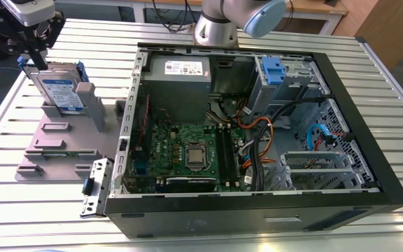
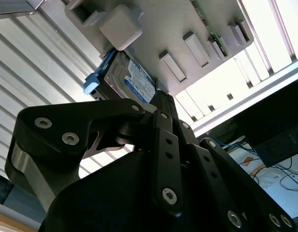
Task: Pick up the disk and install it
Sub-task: 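Pick up the disk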
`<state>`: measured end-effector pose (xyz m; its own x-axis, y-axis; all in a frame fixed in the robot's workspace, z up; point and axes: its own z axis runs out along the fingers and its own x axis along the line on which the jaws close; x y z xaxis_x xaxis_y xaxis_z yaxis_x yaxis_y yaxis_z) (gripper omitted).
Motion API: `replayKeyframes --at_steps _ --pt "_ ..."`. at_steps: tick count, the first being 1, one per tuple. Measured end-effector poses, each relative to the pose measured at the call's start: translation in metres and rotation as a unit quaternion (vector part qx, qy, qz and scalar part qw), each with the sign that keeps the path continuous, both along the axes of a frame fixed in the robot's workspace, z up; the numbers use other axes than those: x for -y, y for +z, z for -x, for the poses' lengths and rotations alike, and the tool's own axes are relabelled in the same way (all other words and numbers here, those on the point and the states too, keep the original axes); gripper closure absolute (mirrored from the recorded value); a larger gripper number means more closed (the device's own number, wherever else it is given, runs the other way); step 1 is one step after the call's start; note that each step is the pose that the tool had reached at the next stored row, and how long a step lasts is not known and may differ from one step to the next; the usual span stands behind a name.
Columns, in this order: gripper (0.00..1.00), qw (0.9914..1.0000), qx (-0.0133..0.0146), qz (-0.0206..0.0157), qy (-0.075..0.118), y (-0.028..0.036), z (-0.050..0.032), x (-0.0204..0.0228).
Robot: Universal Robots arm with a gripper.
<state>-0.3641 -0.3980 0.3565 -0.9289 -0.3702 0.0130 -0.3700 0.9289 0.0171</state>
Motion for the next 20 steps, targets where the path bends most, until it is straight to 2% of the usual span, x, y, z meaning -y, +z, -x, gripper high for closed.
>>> replayKeyframes --at_steps 20 --pt "0.89 0.99996 0.0000 0.0000 0.009 0.0000 0.0000 0.0000"
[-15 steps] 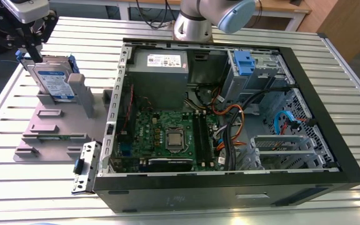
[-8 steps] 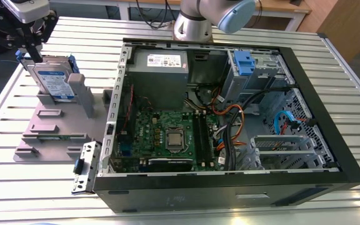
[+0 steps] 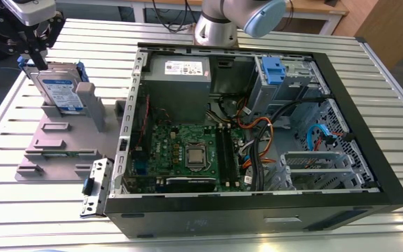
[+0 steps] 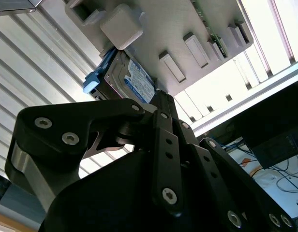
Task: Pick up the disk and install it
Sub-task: 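Pick up the disk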
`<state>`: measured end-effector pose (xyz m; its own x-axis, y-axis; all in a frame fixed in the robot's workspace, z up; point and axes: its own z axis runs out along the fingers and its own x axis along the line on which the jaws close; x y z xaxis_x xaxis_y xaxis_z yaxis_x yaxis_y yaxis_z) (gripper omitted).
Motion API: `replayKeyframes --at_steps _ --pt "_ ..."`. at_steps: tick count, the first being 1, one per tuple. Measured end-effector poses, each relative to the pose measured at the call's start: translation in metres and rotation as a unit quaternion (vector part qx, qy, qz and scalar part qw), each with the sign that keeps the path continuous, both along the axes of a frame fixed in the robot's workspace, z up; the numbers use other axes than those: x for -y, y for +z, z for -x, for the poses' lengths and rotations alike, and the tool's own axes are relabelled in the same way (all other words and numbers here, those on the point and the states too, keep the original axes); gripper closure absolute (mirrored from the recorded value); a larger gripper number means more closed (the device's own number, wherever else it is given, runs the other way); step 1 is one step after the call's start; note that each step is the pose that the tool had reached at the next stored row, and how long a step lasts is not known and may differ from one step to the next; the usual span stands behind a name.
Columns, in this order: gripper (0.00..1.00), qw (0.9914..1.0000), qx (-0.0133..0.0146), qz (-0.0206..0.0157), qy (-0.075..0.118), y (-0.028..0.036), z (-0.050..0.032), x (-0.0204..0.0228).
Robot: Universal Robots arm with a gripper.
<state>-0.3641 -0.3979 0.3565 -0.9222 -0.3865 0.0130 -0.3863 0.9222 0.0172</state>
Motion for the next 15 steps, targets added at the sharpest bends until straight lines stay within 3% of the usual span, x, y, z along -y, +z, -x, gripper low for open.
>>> replayKeyframes --at_steps 15 --pt "0.89 0.99998 0.0000 0.0000 0.006 0.0000 0.0000 0.0000"
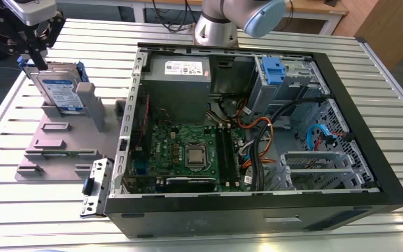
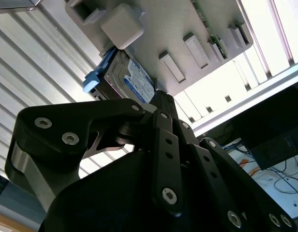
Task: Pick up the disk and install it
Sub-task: 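Pick up the disk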
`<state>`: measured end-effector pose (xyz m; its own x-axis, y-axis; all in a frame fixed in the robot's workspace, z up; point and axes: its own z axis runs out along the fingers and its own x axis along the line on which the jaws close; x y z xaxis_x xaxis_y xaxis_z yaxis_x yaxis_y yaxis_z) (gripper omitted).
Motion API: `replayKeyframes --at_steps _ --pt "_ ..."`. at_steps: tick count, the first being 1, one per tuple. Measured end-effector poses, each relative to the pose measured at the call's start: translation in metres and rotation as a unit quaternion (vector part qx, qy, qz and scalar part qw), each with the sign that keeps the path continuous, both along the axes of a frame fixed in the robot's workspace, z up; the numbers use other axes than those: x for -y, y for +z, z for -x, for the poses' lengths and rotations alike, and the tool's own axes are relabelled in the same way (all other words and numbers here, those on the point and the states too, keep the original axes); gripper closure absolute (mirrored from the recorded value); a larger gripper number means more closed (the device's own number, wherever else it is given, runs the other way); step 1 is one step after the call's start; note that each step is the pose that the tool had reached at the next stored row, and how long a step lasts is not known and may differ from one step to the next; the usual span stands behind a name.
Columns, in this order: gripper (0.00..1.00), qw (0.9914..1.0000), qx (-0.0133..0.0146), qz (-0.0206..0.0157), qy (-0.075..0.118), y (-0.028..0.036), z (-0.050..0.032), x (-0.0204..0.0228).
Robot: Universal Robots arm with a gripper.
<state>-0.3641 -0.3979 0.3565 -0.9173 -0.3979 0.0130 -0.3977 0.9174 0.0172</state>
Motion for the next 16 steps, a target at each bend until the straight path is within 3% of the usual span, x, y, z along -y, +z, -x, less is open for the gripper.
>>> replayKeyframes --at_steps 16 --pt "0.89 0.99998 0.0000 0.0000 0.006 0.0000 0.0000 0.0000"
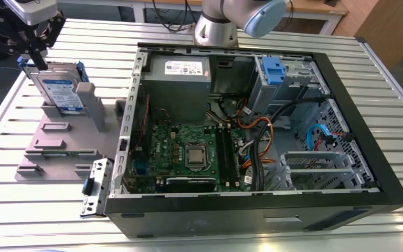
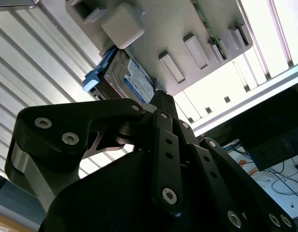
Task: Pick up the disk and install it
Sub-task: 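Pick up the disk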
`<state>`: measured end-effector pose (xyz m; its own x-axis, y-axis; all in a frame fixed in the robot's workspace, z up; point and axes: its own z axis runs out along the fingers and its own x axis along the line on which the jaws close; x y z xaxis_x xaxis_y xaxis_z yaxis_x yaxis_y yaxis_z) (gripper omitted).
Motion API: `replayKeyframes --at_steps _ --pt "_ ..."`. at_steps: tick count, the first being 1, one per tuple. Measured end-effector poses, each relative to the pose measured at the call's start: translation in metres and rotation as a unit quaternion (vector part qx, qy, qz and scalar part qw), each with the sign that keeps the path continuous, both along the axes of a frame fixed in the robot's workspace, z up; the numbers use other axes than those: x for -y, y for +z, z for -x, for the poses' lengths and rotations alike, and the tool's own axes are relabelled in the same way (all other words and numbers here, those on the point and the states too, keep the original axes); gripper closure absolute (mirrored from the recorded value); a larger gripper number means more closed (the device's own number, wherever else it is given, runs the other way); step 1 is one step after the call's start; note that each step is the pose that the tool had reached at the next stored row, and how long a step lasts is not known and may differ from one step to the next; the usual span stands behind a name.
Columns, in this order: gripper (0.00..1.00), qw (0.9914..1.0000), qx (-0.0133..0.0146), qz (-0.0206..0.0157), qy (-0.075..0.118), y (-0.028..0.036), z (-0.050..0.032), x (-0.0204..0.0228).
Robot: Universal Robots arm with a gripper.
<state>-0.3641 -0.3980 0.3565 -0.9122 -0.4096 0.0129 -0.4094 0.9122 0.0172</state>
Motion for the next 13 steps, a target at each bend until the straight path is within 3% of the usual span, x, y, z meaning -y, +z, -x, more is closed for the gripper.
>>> replayKeyframes --at_steps 13 --pt "0.89 0.99999 0.0000 0.0000 0.005 0.0000 0.0000 0.0000"
